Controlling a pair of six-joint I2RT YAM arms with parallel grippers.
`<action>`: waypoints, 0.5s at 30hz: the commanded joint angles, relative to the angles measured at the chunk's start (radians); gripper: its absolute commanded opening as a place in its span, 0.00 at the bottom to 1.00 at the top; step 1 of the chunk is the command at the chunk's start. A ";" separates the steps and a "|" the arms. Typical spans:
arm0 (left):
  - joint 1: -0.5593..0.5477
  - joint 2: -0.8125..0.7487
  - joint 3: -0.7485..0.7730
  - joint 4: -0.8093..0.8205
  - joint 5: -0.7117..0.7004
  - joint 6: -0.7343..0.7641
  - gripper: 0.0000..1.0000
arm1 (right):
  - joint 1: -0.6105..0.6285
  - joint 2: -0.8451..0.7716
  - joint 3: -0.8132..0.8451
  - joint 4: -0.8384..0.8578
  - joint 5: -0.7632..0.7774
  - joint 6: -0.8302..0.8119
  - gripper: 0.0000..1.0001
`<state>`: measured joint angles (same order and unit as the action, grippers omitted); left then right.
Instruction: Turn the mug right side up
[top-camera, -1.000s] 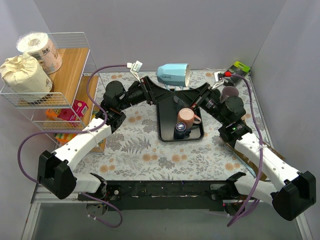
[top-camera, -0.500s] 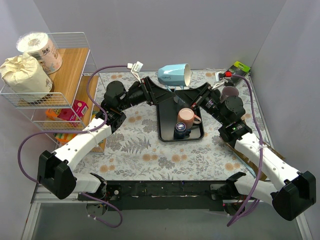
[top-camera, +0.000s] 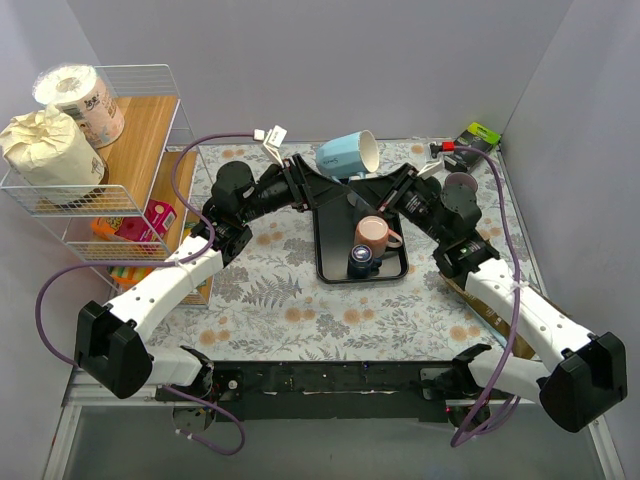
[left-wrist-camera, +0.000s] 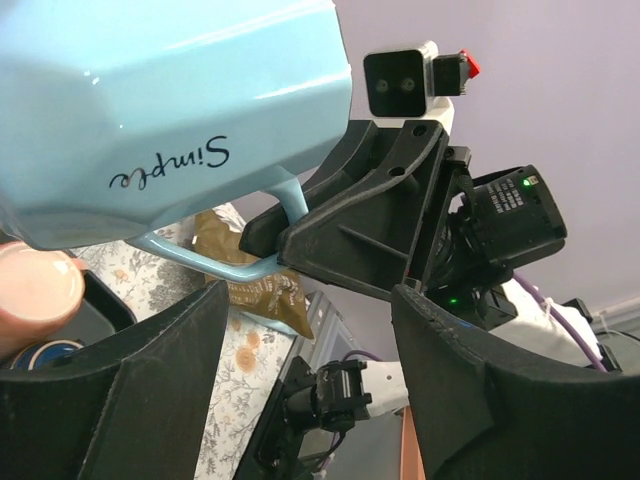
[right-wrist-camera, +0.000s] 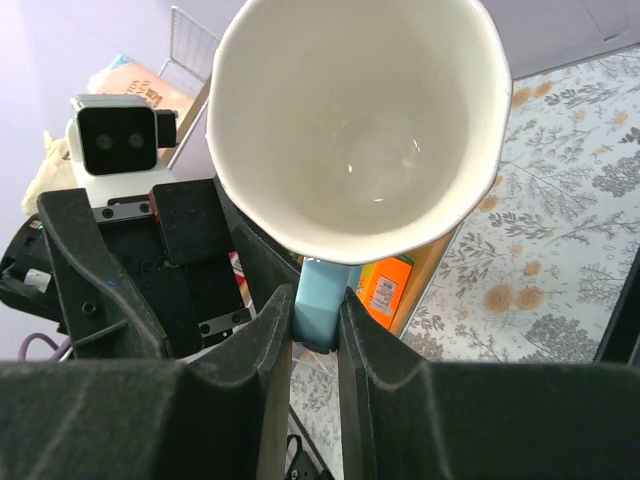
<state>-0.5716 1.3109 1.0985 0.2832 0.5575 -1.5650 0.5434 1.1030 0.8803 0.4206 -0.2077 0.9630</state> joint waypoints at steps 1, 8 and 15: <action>-0.002 -0.038 0.029 -0.073 -0.071 0.049 0.65 | -0.002 -0.006 0.098 0.129 0.030 -0.035 0.01; -0.002 -0.064 0.032 -0.142 -0.154 0.101 0.66 | -0.003 0.015 0.131 0.058 0.054 -0.056 0.01; -0.002 -0.078 0.029 -0.188 -0.186 0.128 0.67 | -0.003 0.032 0.174 -0.031 0.088 -0.102 0.01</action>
<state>-0.5716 1.2881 1.0985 0.1295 0.4118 -1.4773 0.5434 1.1545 0.9516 0.3019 -0.1642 0.9081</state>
